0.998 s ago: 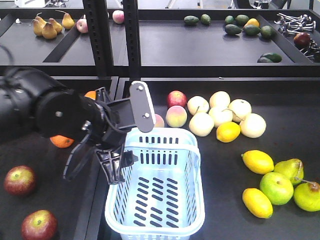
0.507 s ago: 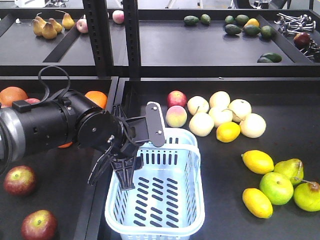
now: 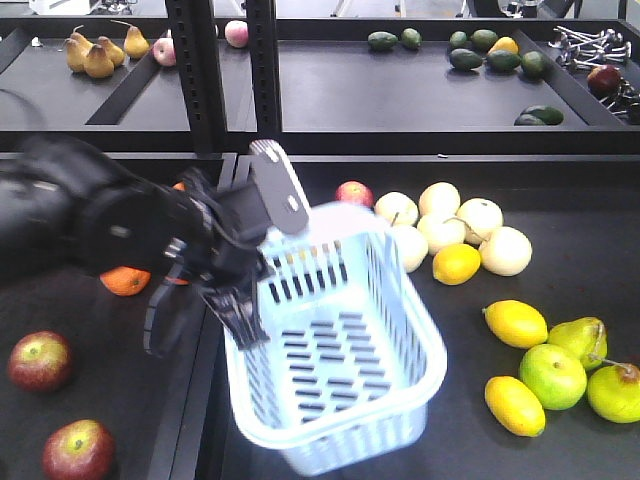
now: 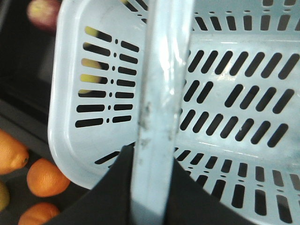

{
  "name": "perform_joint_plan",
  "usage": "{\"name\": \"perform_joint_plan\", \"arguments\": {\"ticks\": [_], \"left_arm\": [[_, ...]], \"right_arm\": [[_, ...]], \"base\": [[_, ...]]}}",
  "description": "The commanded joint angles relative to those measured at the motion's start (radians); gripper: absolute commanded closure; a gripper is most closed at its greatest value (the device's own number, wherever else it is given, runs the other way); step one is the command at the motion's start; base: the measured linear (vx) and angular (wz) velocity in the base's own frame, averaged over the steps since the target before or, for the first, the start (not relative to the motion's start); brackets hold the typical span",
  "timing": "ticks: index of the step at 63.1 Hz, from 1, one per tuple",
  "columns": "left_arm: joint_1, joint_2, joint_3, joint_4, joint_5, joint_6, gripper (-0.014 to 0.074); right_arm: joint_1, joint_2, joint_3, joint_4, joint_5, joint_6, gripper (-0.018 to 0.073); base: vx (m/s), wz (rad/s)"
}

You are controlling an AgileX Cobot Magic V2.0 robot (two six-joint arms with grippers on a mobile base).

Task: Pick three apples into basket with both arms
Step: 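Close the left gripper on the basket handle and lift it, then hold the basket in the left gripper while turning the base away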

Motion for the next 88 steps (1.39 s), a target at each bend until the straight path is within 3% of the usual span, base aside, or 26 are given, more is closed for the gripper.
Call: {"name": "perform_joint_plan", "arguments": {"ticks": [1, 7, 16, 41, 56, 88], "left_arm": [[-0.006, -0.136, -0.033, -0.006, 0.008, -0.136, 0.0604], [-0.006, -0.213, -0.033, -0.007, 0.116, -0.292, 0.0604], [-0.007, -0.331, -0.018, -0.006, 0.254, -0.449, 0.0604], [-0.010, -0.712, 0.305, -0.015, 0.191, -0.803, 0.0604], [-0.010, -0.866, 0.413, -0.015, 0.135, -0.867, 0.0604], [-0.010, -0.903, 0.414, -0.014, 0.138, -0.867, 0.0604]], "right_arm": [[-0.007, -0.014, 0.014, -0.012, -0.078, -0.004, 0.0564], [-0.007, -0.014, 0.014, -0.012, -0.078, -0.004, 0.0564], [-0.007, -0.014, 0.014, -0.012, -0.078, -0.004, 0.0564], [-0.007, -0.014, 0.014, -0.012, -0.078, -0.004, 0.0564], [-0.007, -0.014, 0.014, -0.012, -0.078, -0.004, 0.0564], [-0.007, -0.014, 0.014, -0.012, -0.078, -0.004, 0.0564]], "base": [[0.00, 0.00], [0.00, 0.00], [0.00, 0.00], [0.00, 0.00], [0.00, 0.00], [0.00, 0.00]]}}
